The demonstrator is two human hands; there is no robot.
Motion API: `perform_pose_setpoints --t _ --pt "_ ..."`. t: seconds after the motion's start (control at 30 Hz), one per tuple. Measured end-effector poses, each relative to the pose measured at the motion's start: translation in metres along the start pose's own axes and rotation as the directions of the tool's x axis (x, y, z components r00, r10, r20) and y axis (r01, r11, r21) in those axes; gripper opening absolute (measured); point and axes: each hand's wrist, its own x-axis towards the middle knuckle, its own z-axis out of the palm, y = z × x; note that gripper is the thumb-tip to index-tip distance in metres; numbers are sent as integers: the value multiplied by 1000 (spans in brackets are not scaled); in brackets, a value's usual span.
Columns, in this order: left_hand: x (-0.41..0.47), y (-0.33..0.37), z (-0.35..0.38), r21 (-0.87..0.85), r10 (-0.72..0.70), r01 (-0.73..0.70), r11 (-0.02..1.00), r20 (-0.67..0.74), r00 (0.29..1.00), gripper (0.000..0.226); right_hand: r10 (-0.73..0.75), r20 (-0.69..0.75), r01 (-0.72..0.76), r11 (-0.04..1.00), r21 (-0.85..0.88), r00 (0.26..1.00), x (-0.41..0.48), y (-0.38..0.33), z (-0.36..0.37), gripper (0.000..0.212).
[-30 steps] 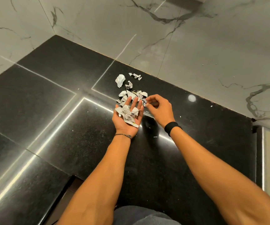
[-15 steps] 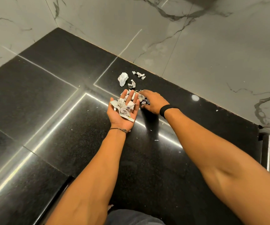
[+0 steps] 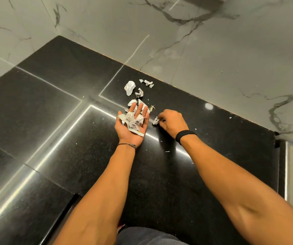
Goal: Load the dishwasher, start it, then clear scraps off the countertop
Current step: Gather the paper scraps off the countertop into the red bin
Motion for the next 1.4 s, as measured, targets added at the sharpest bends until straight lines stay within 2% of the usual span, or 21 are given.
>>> perform_pose_setpoints --t 0.17,0.27,0.37,0.53,0.77,0.9,1.07,1.4 --pt "-5 -5 -2 27 0 0 1000 -18 1000 64 195 -62 -166 933 320 979 -28 3 -5 14" --pt "-12 -11 1 34 0 1 999 -17 1000 62 203 -146 -111 871 479 968 -37 -7 -13 14" --pt "-16 -13 0 54 -2 4 999 -25 1000 60 150 -196 -10 818 576 969 -43 -27 -21 18" --pt "-23 -20 2 87 0 2 996 -25 1000 58 54 -221 97 781 617 974 -49 -57 -27 19" --pt "-33 -25 5 79 -6 4 997 29 1000 61 34 -221 97 827 554 975 -50 -69 -21 18" --pt "-39 -26 12 70 13 -16 997 38 999 65 119 -264 88 750 655 957 -54 -72 -26 23" --pt "-50 -25 15 45 -46 42 998 103 994 56 256 -319 103 612 784 912 -65 -73 -29 29" --pt "-86 -18 6 42 -90 85 996 138 986 61 463 -287 134 335 933 838 -107 -104 -15 37"
